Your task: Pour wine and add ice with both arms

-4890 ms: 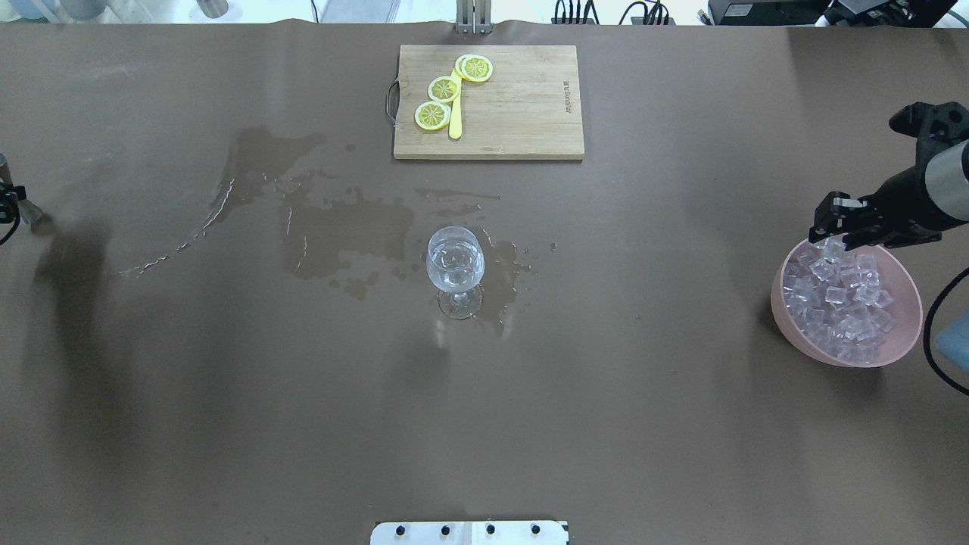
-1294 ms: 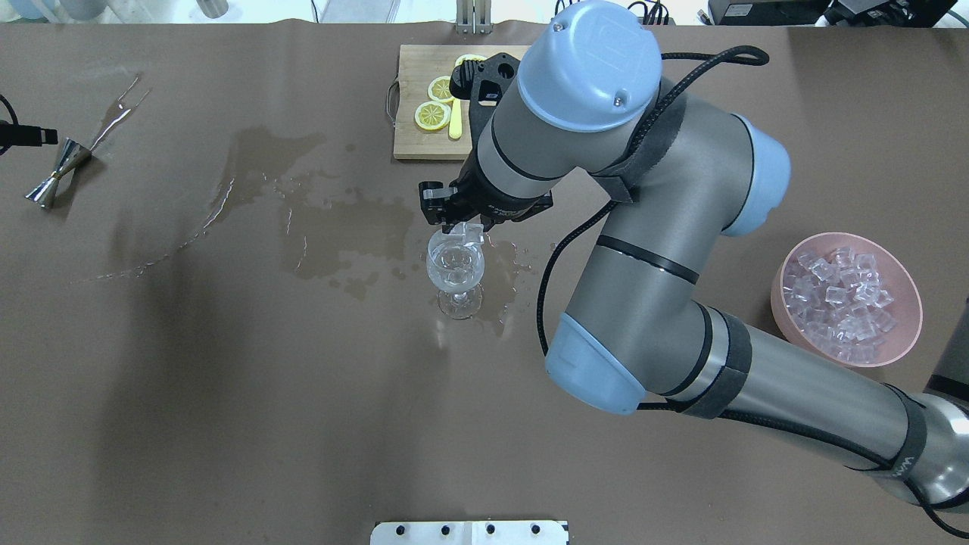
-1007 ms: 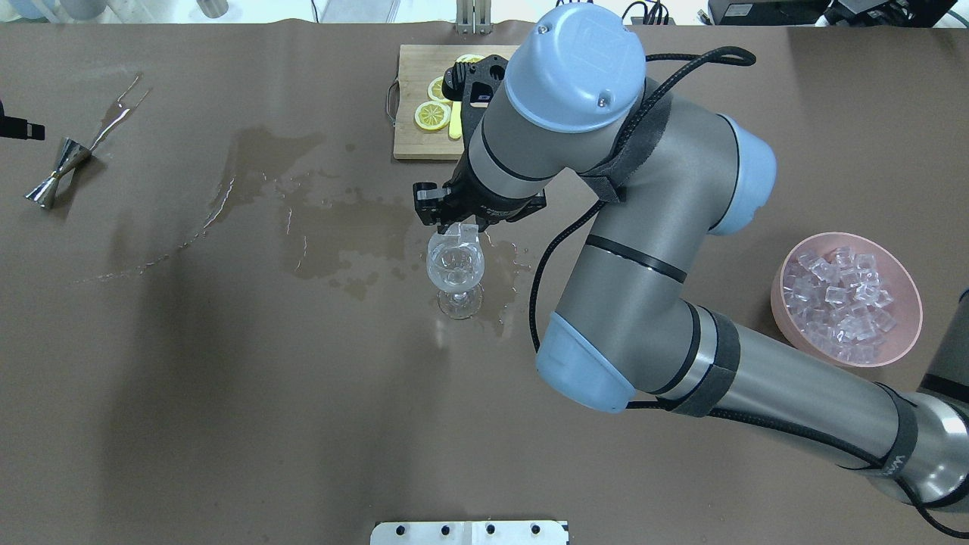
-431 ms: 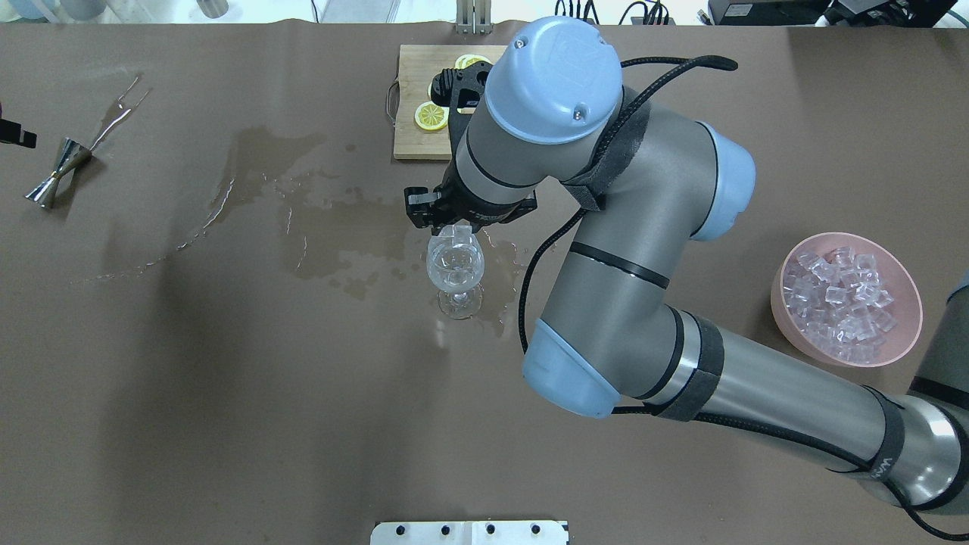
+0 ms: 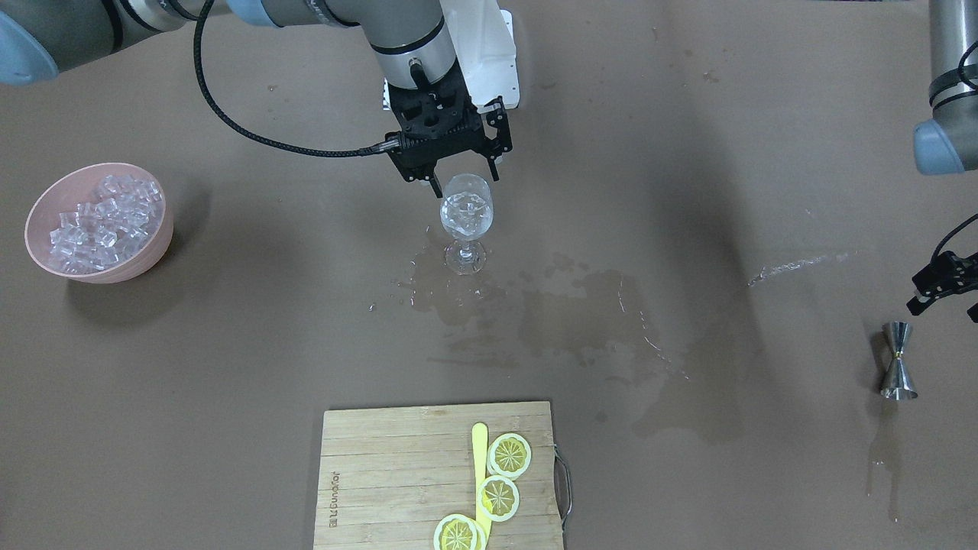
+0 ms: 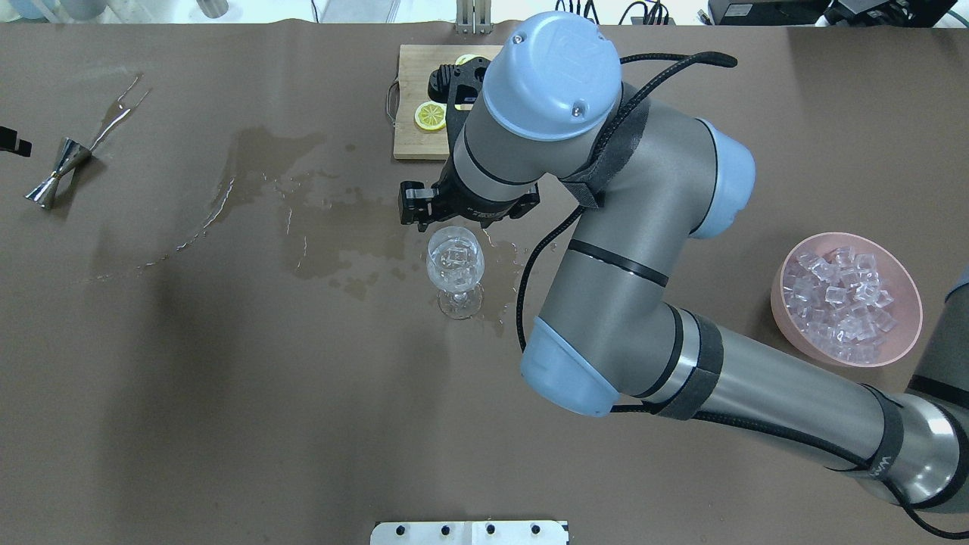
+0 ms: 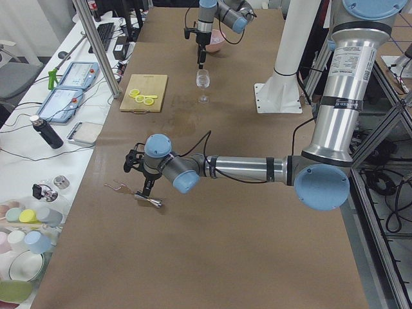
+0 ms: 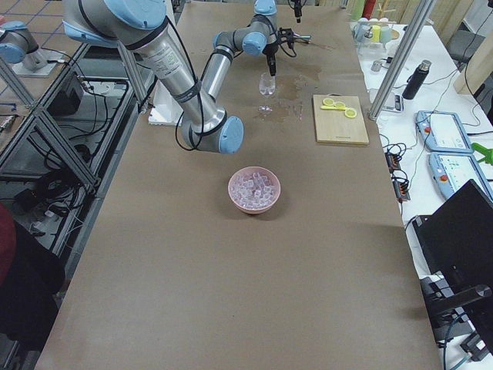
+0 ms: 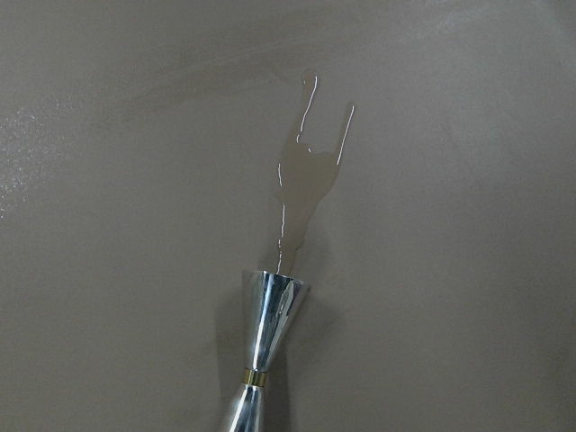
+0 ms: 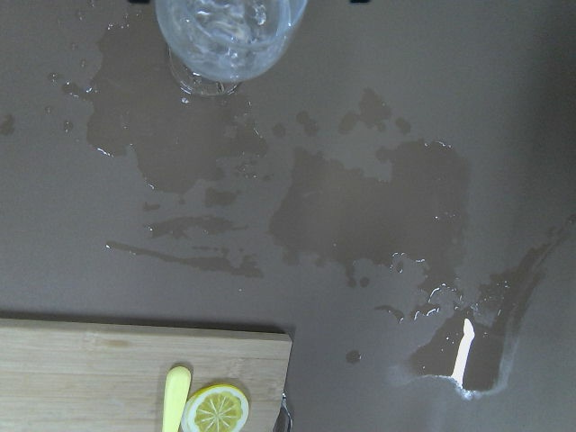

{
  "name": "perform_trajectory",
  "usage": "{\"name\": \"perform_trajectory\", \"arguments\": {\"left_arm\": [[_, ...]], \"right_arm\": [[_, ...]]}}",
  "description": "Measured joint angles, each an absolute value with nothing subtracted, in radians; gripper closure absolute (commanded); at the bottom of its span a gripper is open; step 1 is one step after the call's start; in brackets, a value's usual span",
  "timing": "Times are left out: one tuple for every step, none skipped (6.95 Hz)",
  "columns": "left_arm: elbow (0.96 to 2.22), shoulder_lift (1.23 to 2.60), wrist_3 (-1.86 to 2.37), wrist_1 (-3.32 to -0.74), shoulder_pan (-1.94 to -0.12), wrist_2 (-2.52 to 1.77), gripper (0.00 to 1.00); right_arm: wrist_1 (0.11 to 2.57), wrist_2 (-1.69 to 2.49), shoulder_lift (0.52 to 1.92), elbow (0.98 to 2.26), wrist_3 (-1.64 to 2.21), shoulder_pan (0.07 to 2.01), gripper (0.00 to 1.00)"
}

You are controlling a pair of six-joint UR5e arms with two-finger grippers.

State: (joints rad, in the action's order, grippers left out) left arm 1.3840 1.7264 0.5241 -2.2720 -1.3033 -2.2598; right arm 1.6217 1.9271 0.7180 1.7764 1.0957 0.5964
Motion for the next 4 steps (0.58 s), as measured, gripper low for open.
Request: {"name": "perform_trajectory", "arguments": {"left_arm": [[1.397,1.725,0.522,-2.239,-1.309,-2.271,0.03],[1.408,1.724,0.515,-2.203,-1.315,-2.276,0.03],[1.414,1.722,0.491,-2.163,-1.321,-2.279,0.03],[1.418,1.72,0.462,-2.119,-1.33,-2.282,0.03]], "right_arm": [[1.623,1.934,0.723,1.78,1.091,0.617,0.18],[1.626,1.942,0.738,1.784,1.072,0.65,0.16],[1.628,1.953,0.772,1.796,1.029,0.692,0.14],[1.63,1.978,0.828,1.827,0.993,0.741,0.12]]}}
